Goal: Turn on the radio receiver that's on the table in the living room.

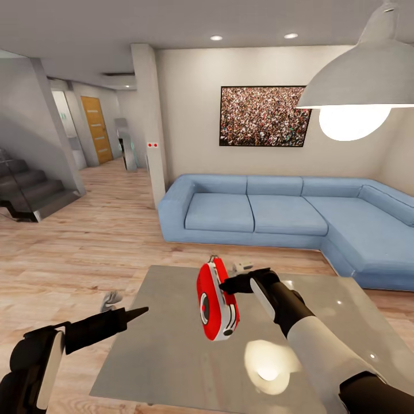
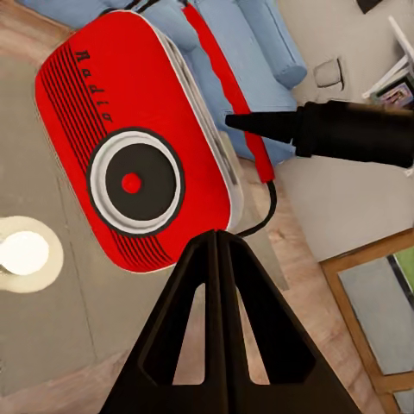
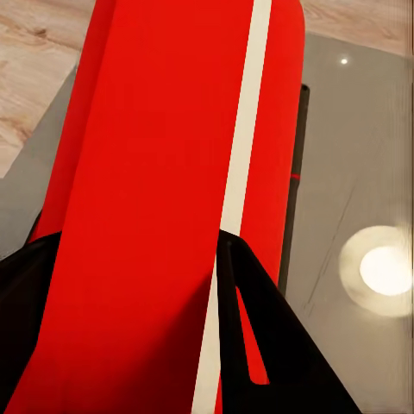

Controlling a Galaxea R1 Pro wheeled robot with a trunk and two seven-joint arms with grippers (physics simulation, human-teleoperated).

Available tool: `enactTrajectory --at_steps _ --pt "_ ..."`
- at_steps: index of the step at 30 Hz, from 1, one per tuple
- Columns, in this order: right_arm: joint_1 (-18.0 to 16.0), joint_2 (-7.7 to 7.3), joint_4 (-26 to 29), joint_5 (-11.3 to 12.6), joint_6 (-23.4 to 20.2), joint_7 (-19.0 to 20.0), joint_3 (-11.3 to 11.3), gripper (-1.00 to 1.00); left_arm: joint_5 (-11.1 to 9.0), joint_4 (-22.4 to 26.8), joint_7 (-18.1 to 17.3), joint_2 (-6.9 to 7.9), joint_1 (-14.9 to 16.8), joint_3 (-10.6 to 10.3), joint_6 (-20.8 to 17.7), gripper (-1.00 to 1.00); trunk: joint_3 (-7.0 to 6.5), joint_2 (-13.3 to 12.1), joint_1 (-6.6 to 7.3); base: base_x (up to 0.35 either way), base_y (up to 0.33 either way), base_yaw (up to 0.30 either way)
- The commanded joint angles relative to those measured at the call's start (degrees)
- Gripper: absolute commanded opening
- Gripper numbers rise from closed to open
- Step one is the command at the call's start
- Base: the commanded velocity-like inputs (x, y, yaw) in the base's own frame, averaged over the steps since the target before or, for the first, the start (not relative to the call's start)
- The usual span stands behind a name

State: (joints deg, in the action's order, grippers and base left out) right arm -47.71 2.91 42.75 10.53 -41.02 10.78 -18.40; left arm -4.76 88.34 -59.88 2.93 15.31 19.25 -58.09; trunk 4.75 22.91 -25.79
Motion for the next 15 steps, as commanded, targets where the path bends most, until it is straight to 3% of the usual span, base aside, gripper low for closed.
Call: enactTrajectory --at_steps 1,15 --pt "-0.01 -0.22 -0.04 0.46 -0.03 0.01 0.03 -1.0 -0.04 0.03 0.01 0.02 0.04 0.32 0.0 -1.0 -0.01 0.01 0.0 0.0 0.0 0.0" --pt "-0.01 -1.98 -0.13 0.45 0.05 0.2 0.03 -1.0 0.09 0.0 0.19 0.06 0.16 2.23 0.11 -1.0 -0.01 0.01 0.0 0.0 0.0 0.0"
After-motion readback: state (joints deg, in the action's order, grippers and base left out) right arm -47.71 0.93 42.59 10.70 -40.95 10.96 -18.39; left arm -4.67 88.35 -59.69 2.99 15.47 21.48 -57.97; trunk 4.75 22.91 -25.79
